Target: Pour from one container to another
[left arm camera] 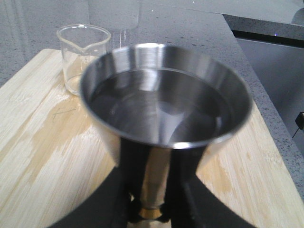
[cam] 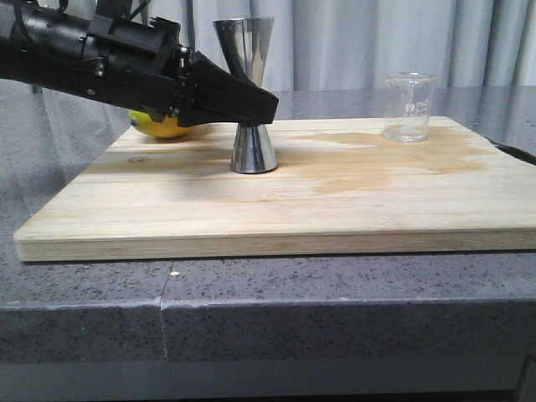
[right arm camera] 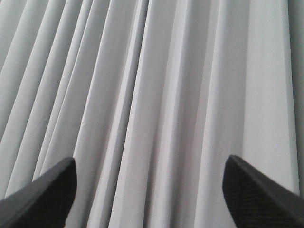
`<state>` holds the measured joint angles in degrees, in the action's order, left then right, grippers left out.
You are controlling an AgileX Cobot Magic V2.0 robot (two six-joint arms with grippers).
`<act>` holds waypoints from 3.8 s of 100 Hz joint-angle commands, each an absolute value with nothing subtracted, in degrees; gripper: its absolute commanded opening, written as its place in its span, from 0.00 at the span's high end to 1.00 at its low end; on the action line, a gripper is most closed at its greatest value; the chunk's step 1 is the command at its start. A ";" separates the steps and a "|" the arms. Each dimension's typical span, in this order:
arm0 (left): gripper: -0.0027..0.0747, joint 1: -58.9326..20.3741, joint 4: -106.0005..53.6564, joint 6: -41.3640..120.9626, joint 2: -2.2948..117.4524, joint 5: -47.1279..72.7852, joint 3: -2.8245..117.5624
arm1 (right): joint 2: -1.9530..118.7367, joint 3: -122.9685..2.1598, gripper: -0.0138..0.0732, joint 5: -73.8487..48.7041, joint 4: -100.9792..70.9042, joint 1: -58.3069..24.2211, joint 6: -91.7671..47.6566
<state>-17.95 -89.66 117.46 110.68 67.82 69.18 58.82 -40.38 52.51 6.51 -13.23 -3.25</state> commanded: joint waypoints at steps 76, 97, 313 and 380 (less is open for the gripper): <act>0.52 -17.95 -89.32 116.21 108.62 73.25 70.15 | 57.53 -41.68 0.19 55.55 6.52 -12.99 -3.71; 0.50 -17.95 -89.32 116.21 108.39 73.25 70.25 | 57.53 -41.68 0.19 55.53 6.52 -12.99 -3.71; 0.50 -11.04 -77.81 110.10 96.86 71.96 70.25 | 57.53 -41.68 0.19 55.42 6.52 -12.99 -3.71; 0.50 4.62 -86.39 93.92 72.69 64.17 74.01 | 51.15 -41.68 0.19 44.17 -8.54 -12.88 -21.53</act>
<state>2.81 -80.00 98.83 79.36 67.39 71.23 54.79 -40.38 44.93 -2.92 -13.23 -16.61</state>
